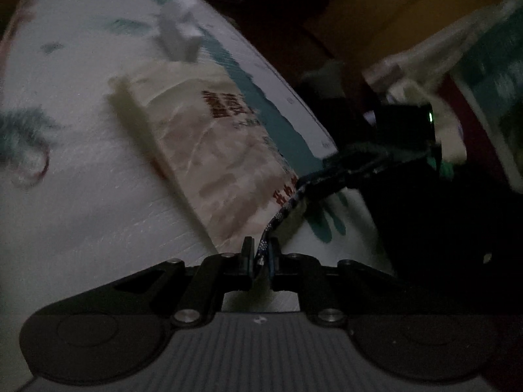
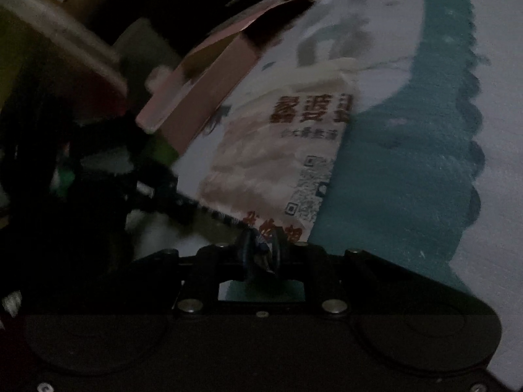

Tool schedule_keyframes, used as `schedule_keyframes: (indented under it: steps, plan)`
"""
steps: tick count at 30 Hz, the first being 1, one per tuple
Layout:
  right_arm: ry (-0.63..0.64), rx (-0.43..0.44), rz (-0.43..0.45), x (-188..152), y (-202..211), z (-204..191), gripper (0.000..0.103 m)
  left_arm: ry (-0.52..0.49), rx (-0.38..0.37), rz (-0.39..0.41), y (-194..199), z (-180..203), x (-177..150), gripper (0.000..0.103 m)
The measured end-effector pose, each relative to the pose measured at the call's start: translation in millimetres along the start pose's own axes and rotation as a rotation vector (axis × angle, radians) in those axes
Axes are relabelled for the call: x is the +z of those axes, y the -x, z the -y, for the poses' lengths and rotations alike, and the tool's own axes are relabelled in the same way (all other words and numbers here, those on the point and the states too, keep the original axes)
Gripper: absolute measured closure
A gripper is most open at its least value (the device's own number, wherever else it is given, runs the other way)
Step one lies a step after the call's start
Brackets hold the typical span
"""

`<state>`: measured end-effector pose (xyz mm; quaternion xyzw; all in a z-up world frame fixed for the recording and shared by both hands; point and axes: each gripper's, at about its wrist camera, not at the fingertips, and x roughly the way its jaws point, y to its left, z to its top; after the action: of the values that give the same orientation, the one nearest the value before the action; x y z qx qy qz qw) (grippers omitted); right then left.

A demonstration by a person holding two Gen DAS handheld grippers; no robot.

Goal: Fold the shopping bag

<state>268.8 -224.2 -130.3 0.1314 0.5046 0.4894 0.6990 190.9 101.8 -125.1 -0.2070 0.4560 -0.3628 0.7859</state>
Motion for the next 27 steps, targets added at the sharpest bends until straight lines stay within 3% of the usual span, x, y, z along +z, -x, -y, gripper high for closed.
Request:
schedule_keyframes:
  steps: [5, 12, 17, 23, 26, 27]
  plan:
    - [-0.058, -0.038, 0.053, -7.4, 2.2, -4.1, 0.095, 0.106, 0.033, 0.069, 2.5, -2.5, -6.0, 0.094]
    - [-0.096, -0.119, 0.126, -22.6, 3.1, -17.6, 0.097, 0.124, 0.149, 0.148, 9.9, 13.3, -16.7, 0.092]
    - [-0.179, -0.128, 0.156, -27.1, 2.1, -15.9, 0.098, -0.078, 0.340, 0.173, 17.2, 46.0, -21.2, 0.088]
    - [-0.192, -0.160, 0.162, -26.9, 1.4, -21.8, 0.098, -0.327, 0.561, 0.203, 25.7, 85.4, -26.6, 0.088]
    - [-0.200, -0.166, 0.170, -27.6, 1.6, -22.4, 0.098, -0.487, 0.583, 0.240, 27.3, 107.3, -28.8, 0.088]
    - [-0.202, -0.169, 0.172, -27.9, 1.5, -22.9, 0.098, -0.498, 0.548, 0.257, 26.7, 110.4, -29.5, 0.088]
